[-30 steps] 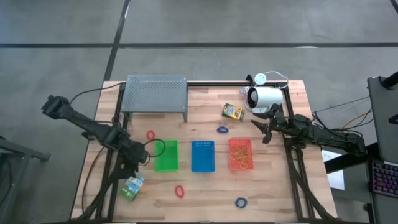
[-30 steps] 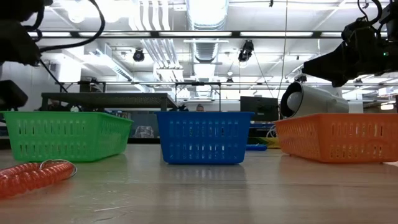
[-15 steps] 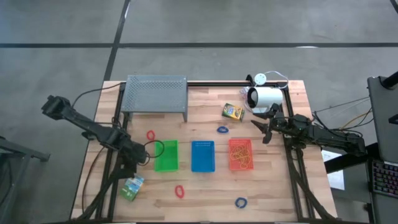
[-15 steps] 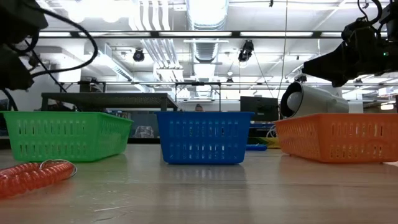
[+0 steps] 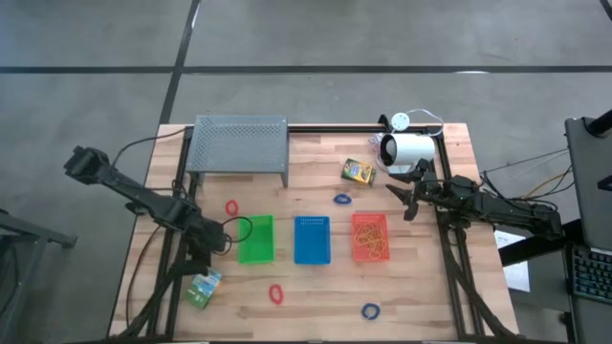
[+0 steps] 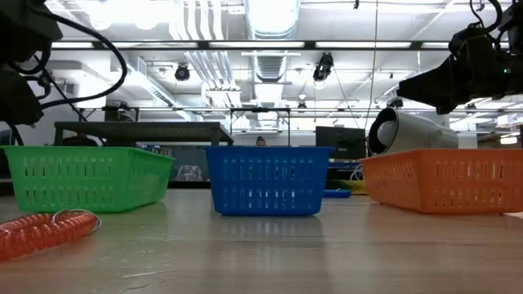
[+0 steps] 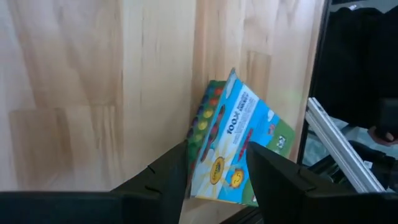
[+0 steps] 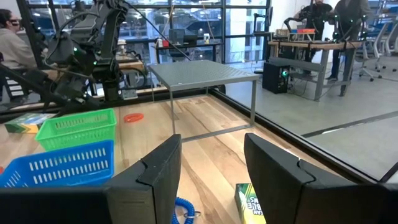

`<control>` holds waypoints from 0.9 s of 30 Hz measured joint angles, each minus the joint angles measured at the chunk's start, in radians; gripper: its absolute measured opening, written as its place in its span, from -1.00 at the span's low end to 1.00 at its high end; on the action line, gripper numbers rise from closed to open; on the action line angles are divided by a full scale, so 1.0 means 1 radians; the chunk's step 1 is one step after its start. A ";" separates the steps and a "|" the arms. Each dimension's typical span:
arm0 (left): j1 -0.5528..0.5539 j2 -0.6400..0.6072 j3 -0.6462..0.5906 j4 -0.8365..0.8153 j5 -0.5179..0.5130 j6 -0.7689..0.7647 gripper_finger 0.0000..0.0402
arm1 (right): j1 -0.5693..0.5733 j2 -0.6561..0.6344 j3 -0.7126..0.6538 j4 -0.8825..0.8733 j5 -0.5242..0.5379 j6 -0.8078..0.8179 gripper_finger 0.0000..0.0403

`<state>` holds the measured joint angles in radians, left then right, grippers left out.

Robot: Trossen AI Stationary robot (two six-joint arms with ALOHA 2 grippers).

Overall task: Pick & Place Office Desk Supplies
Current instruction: Put the crayon box into the blue bin

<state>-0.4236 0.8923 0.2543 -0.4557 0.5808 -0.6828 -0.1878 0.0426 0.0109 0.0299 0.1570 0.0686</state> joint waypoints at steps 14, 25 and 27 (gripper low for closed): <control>0.000 0.185 0.002 0.092 0.053 0.036 -0.33 | 0.000 0.000 0.000 0.000 0.000 -0.001 -0.14; -0.001 0.180 0.004 0.120 0.053 0.045 -0.96 | 0.000 0.000 0.000 0.000 0.000 0.000 -0.14; -0.001 0.180 0.004 0.120 0.053 0.048 -0.97 | 0.000 0.000 0.000 0.000 0.000 0.001 -0.14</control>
<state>-0.4244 1.0721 0.2581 -0.3359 0.6337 -0.6344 -0.1876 0.0429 0.0109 0.0299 0.1571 0.0699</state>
